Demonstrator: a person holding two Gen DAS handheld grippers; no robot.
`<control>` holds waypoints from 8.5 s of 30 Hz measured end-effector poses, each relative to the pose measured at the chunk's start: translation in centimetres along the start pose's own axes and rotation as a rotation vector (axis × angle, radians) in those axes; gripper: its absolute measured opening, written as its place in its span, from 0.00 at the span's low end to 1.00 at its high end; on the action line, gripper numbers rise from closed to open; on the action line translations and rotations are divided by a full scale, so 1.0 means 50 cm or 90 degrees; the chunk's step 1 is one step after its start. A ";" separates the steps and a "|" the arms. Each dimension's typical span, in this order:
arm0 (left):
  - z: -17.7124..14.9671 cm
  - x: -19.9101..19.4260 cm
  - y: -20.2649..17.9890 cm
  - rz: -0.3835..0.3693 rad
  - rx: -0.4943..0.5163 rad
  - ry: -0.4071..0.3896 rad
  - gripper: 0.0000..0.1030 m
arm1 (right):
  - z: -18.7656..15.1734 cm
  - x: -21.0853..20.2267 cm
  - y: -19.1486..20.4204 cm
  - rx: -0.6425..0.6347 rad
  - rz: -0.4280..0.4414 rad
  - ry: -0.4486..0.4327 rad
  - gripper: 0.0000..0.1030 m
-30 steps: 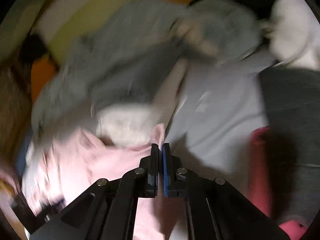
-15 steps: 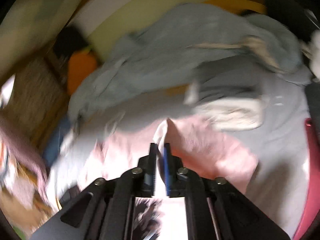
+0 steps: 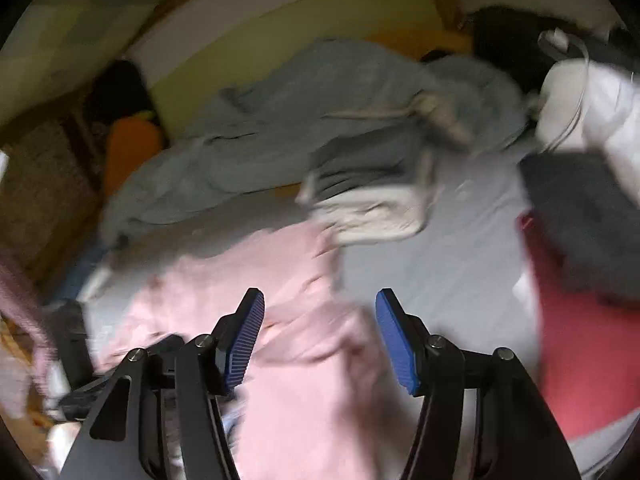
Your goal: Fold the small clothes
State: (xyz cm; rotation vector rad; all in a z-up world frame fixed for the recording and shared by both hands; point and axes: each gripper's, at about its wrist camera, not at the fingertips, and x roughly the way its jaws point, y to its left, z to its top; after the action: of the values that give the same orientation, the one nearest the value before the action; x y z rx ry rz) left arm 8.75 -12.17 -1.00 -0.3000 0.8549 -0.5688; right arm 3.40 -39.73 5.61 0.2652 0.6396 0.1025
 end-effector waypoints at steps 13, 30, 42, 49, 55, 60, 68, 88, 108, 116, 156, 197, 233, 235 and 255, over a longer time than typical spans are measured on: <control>0.096 0.190 -0.137 0.206 0.262 0.112 0.32 | -0.012 0.129 -0.018 -0.026 0.026 0.124 0.02; 0.137 0.125 -0.165 0.197 0.302 -0.028 0.21 | -0.051 0.017 0.023 -0.092 0.023 0.015 0.33; 0.163 0.102 -0.176 0.143 0.272 -0.041 0.02 | -0.007 0.175 0.042 -0.088 -0.069 0.242 0.50; 0.148 0.121 -0.184 0.116 0.294 -0.019 0.04 | -0.080 0.094 0.022 -0.084 -0.073 0.208 0.09; 0.097 0.128 -0.204 0.174 0.354 -0.004 0.07 | -0.133 0.037 0.081 -0.141 -0.053 0.164 0.08; 0.085 0.112 -0.177 0.192 0.355 0.002 0.08 | -0.166 0.069 0.094 -0.109 0.004 0.200 0.08; 0.017 0.043 -0.092 0.101 0.314 0.111 0.53 | -0.197 0.015 0.071 -0.083 0.140 0.228 0.46; 0.185 0.298 -0.184 0.022 0.208 0.201 0.00 | -0.130 0.104 -0.042 -0.003 0.079 0.211 0.32; 0.188 0.063 -0.115 0.146 0.249 -0.043 0.00 | -0.140 0.069 -0.037 -0.044 -0.032 0.157 0.14; 0.028 -0.237 -0.039 0.202 0.216 -0.179 0.00 | -0.125 -0.026 -0.067 0.002 -0.014 0.046 0.37; 0.198 -0.229 0.299 0.283 -0.076 -0.061 0.49 | 0.120 0.132 0.085 -0.037 0.106 0.187 0.53; -0.034 -0.389 0.003 0.231 0.190 -0.181 0.09 | -0.010 -0.038 0.284 -0.234 0.103 0.075 0.03; -0.188 -0.241 0.090 0.418 0.149 -0.039 0.51 | -0.197 -0.012 0.080 -0.028 -0.074 0.070 0.36; -0.185 -0.250 0.093 0.458 0.145 -0.073 0.45 | -0.200 -0.002 0.090 -0.053 -0.082 0.071 0.11; -0.275 -0.408 0.193 0.431 -0.073 -0.116 0.23 | -0.206 0.000 0.094 -0.076 -0.155 0.063 0.06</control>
State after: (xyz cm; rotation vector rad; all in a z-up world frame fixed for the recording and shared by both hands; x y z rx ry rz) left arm -9.20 7.22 -1.43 -0.1473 0.7552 0.1363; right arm -2.85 -33.00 -1.03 0.0658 0.7571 -0.0801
